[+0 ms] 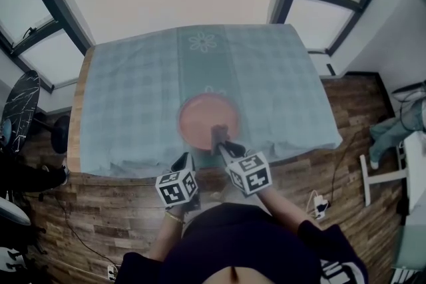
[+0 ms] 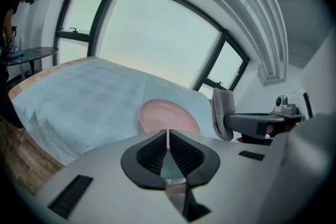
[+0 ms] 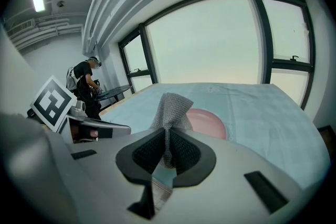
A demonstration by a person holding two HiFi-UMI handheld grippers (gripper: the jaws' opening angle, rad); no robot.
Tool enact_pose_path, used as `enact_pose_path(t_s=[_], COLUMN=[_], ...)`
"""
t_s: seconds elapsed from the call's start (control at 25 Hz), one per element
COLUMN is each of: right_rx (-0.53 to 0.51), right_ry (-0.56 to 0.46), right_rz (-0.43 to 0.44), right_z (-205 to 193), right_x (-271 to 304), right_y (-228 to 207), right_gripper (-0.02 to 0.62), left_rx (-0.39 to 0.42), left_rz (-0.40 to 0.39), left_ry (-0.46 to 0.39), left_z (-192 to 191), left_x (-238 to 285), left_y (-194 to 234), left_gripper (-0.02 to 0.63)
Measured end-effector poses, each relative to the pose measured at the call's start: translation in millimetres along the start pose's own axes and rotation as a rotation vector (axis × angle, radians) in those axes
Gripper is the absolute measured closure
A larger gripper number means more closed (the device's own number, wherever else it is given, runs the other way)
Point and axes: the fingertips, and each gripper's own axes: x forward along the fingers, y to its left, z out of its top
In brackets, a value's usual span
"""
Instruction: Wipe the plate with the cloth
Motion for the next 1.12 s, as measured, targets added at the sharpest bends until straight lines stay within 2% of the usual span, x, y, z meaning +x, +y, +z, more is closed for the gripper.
enact_pose_path(t_s=[0.44, 1.12], right_rx=[-0.004, -0.025], right_ry=[0.048, 0.176], right_rz=[-0.032, -0.057], right_z=[4, 11], right_x=[31, 123], right_y=[-34, -88], right_gripper=[0.563, 0.563], left_rx=[-0.014, -0.009], left_rz=[0.032, 0.064], left_ry=[0.016, 0.077], left_z=[9, 41], left_x=[27, 87], left_y=[18, 54], left_gripper=[0.577, 0.575])
